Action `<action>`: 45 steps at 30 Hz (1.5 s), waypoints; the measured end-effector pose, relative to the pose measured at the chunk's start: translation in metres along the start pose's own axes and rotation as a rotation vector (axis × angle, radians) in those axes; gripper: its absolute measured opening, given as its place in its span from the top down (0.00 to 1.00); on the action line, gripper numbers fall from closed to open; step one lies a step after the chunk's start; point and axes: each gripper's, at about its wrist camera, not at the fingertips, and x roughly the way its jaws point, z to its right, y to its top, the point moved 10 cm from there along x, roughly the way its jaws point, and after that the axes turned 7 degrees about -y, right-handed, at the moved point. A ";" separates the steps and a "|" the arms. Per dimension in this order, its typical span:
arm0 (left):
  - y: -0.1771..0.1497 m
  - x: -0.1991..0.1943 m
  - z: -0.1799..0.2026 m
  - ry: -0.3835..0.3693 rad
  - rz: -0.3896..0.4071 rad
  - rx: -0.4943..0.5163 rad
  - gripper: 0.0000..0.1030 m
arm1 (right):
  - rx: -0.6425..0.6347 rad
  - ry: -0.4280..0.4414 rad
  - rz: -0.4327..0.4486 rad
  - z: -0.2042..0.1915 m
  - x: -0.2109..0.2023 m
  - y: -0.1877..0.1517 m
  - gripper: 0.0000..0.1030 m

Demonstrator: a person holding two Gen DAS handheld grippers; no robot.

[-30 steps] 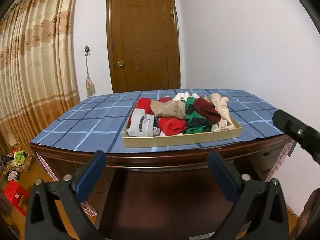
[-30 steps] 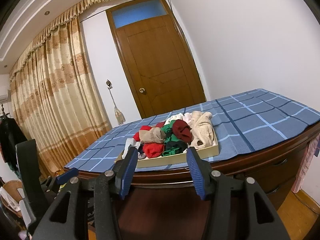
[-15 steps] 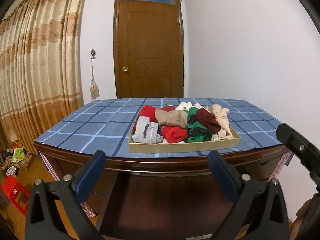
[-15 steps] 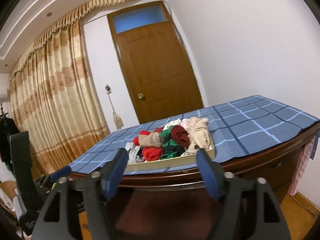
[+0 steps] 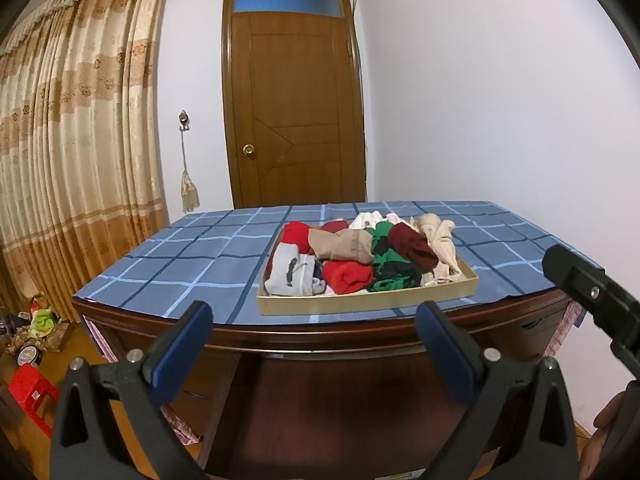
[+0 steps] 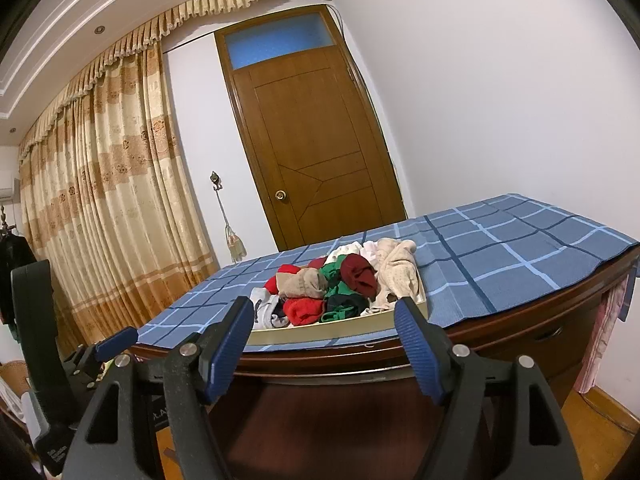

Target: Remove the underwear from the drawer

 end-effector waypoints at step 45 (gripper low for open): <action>0.000 -0.006 -0.009 0.012 0.004 -0.015 0.00 | -0.023 -0.002 0.011 -0.004 -0.002 0.001 0.27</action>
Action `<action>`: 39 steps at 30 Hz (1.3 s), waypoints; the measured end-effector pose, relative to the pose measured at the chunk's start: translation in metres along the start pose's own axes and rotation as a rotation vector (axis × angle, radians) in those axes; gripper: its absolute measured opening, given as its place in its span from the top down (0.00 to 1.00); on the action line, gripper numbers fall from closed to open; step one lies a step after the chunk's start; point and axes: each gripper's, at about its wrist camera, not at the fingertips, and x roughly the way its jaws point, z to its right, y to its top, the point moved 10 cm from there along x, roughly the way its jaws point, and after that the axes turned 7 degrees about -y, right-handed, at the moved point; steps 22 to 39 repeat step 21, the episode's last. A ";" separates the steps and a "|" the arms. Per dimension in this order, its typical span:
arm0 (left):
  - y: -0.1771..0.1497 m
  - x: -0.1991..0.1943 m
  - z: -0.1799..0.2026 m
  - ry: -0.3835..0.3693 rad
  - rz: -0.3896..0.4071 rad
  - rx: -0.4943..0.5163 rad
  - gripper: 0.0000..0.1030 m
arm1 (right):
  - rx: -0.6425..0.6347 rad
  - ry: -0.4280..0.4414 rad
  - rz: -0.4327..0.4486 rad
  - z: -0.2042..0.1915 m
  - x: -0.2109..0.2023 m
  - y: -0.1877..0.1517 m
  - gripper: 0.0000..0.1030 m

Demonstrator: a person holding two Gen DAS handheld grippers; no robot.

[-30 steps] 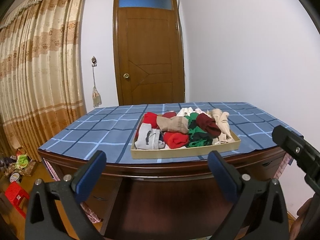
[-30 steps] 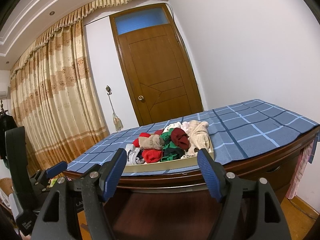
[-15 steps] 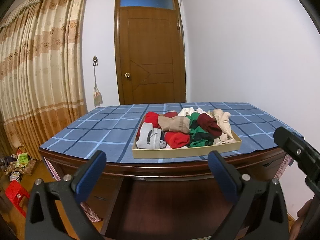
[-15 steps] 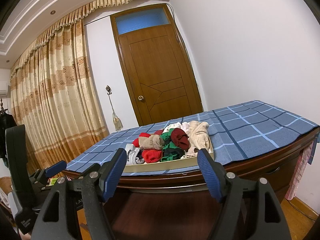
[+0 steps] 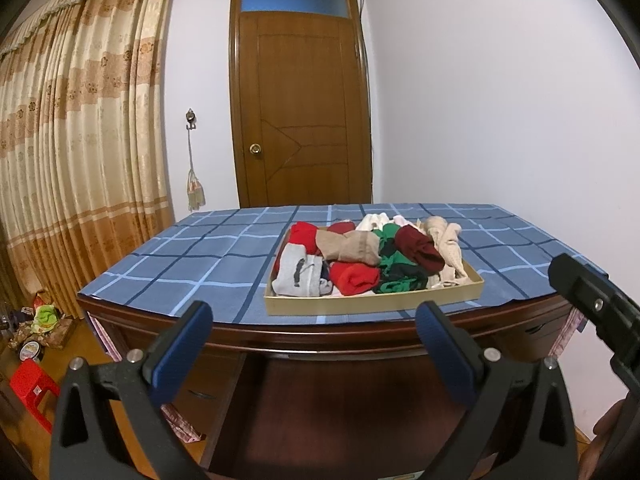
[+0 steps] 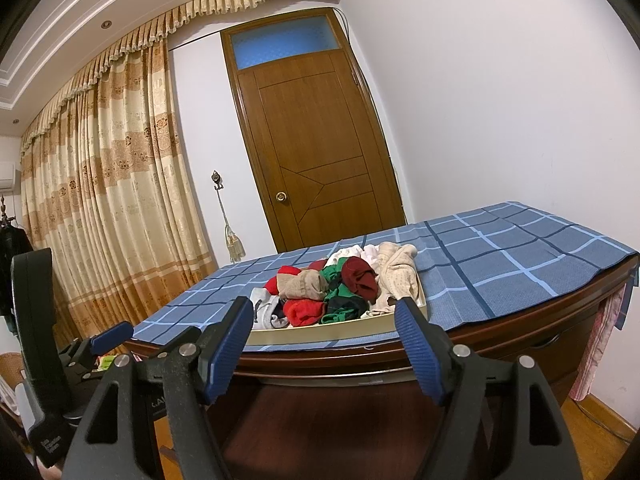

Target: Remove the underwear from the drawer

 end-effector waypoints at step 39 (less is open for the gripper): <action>-0.006 0.012 -0.001 0.020 -0.045 -0.008 0.00 | -0.001 0.000 -0.008 0.003 0.004 -0.001 0.27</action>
